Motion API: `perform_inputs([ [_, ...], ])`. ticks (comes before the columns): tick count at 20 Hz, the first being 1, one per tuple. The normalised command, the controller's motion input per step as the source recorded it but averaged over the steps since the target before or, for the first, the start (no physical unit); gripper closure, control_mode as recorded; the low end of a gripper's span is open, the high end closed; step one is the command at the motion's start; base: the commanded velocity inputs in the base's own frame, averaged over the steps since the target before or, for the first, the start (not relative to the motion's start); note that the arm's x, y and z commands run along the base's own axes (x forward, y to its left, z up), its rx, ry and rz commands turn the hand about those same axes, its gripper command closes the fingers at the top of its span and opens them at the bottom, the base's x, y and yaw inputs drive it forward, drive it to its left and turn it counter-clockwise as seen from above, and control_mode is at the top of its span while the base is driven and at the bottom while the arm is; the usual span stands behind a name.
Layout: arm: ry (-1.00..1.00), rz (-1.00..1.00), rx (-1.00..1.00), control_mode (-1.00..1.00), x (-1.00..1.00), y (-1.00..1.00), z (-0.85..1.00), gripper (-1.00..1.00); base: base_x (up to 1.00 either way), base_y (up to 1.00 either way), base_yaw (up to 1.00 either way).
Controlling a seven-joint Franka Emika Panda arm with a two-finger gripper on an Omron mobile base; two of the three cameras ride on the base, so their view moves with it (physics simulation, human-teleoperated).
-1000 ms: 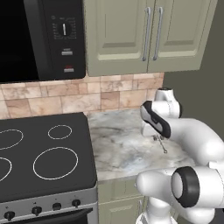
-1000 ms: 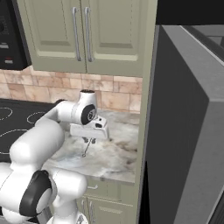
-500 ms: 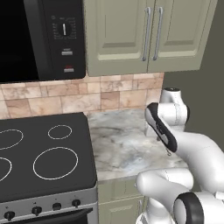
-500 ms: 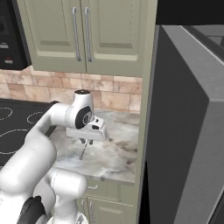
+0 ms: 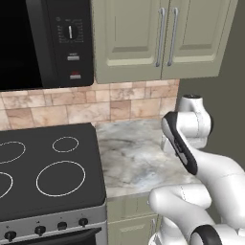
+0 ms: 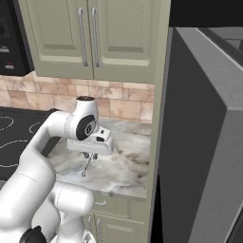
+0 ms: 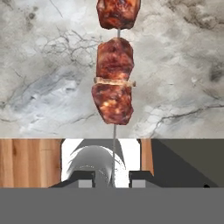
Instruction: Store the kebab skewer in the freezer for long-term storage. Close the freezer door after placing the cooked food.
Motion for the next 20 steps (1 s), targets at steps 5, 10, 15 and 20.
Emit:
perform_inputs([
  [5, 0.01, 0.00, 0.00, -1.00, -0.28, 0.03, 0.15, 1.00, 0.00, 0.00, 0.00],
  [10, 0.00, 0.00, 0.00, -1.00, -0.29, 0.12, 0.22, 1.00, 0.00, 0.00, 0.00],
  [15, 0.00, 0.00, 0.00, -1.00, -0.17, 0.17, 0.35, 1.00, 0.00, 0.00, 0.00],
  [20, 0.00, 0.00, 0.00, -1.00, -0.21, 0.06, 0.21, 1.00, 0.00, 0.00, 0.00],
])
